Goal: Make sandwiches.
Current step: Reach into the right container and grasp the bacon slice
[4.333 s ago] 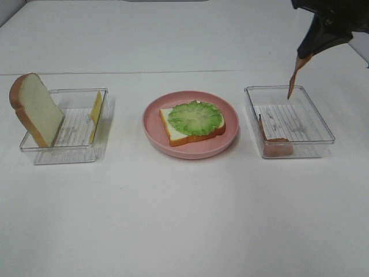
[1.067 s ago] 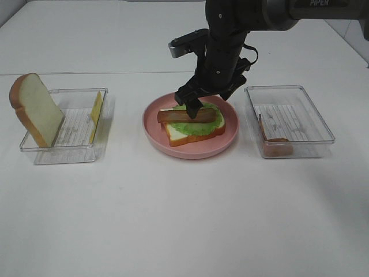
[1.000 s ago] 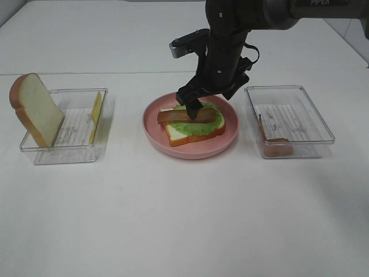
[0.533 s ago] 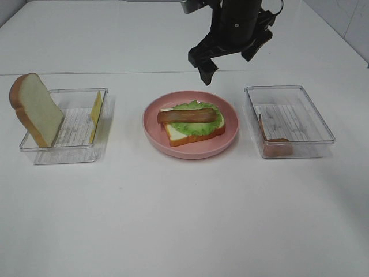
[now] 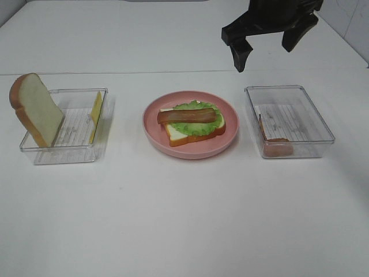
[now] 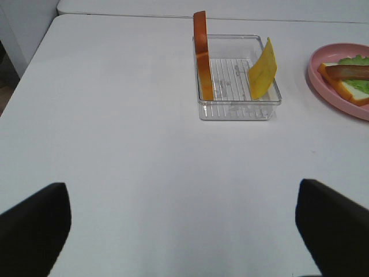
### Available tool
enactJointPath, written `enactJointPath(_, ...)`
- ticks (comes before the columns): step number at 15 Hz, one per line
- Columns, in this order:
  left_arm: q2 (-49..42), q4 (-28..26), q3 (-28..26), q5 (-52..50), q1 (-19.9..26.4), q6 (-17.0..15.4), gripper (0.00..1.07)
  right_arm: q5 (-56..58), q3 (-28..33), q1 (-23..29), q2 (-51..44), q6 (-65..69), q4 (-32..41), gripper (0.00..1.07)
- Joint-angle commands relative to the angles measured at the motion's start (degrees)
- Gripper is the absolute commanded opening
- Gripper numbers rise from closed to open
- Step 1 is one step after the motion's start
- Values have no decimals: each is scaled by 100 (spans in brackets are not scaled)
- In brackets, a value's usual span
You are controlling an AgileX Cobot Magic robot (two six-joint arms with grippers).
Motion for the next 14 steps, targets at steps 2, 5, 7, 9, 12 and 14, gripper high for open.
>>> enactJointPath(2,-17,-34,17,-46,6,17,100,705,69,-332,17,34,476,97)
enactJointPath(5,-17,-34,17,-46,6,17,100,567,693,-395,17,-57,710,97)
enactJointPath(7,-17,-34,17,-46,6,17,100,80,1283,-395,17,-11,762,97)
enactJointPath(9,-17,-34,17,-46,6,17,100,-269,1541,-395,17,52,762,97)
enactJointPath(12,-17,-34,17,-46,6,17,100,-768,1908,-395,69,92,831,97)
enactJointPath(14,-17,-34,17,-46,6,17,100,-819,1908,-395,235,86,888,97)
